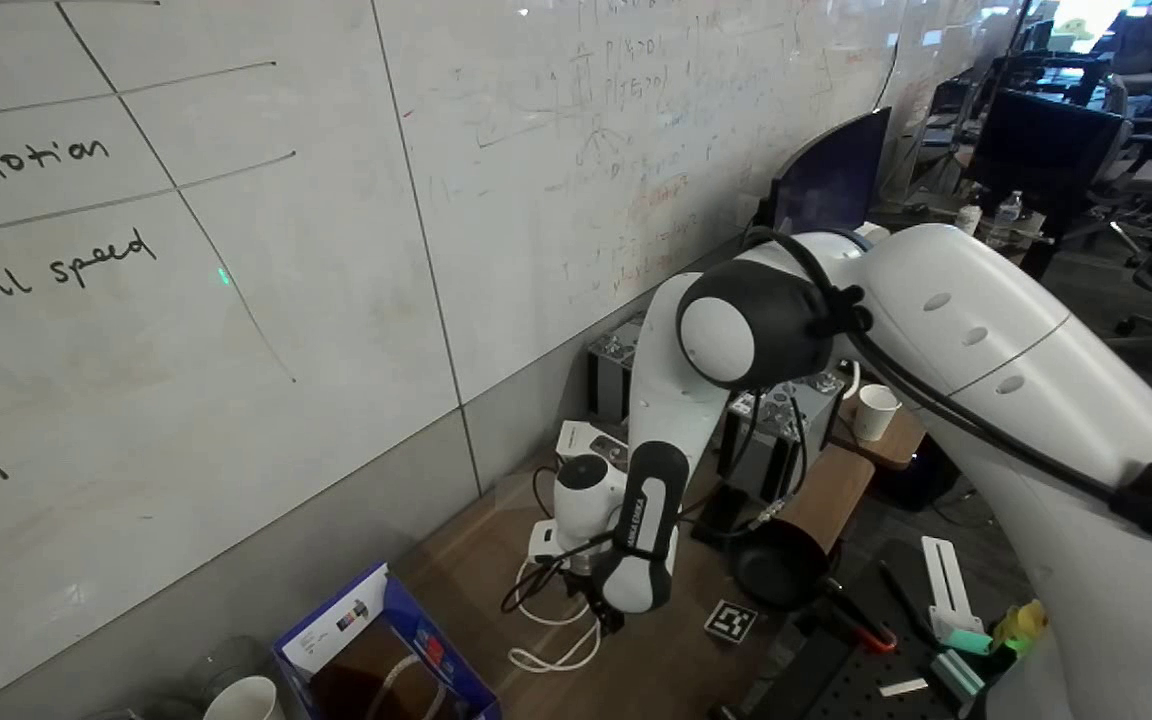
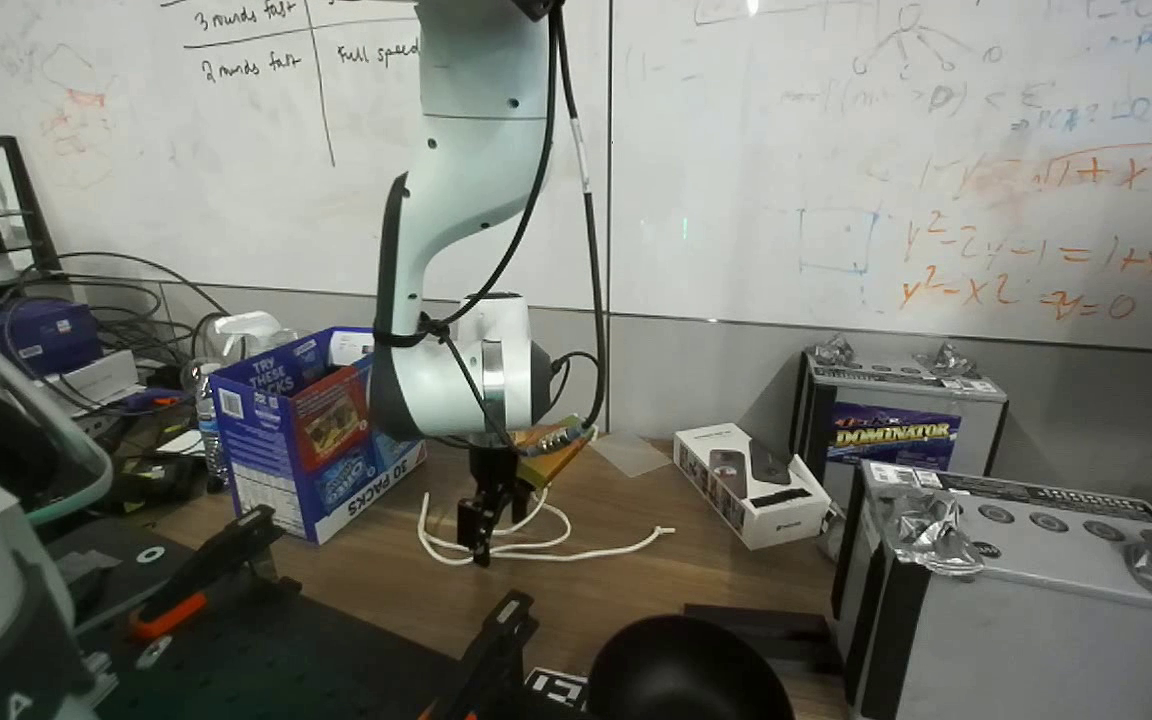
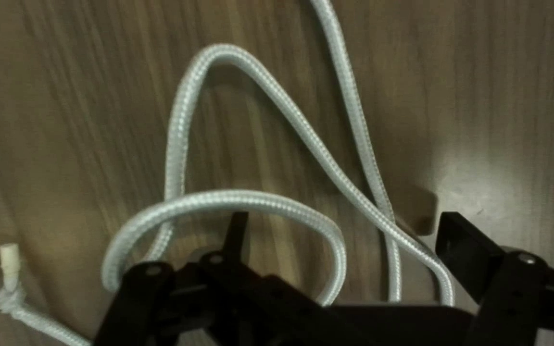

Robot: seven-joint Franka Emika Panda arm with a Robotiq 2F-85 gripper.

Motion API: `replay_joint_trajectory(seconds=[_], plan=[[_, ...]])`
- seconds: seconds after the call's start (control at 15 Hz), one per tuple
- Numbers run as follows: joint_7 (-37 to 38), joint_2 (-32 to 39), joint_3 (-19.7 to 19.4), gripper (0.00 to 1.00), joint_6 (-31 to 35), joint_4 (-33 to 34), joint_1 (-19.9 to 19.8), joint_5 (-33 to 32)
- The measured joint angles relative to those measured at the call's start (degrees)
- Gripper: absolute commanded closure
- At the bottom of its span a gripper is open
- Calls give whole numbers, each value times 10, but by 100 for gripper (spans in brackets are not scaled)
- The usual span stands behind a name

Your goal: Put the ropes in the box

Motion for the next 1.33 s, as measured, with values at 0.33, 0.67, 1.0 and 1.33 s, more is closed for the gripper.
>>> replay_joint_trajectory(seconds=[0.33,0.67,1.0,1.33], plan=[[-1,0,0,34,0,0,0,0],[-1,-3,0,72,1,1,0,0],[-1,-8,1,100,1,1,0,0],[-1,-10,5,99,-10,1,-2,6]])
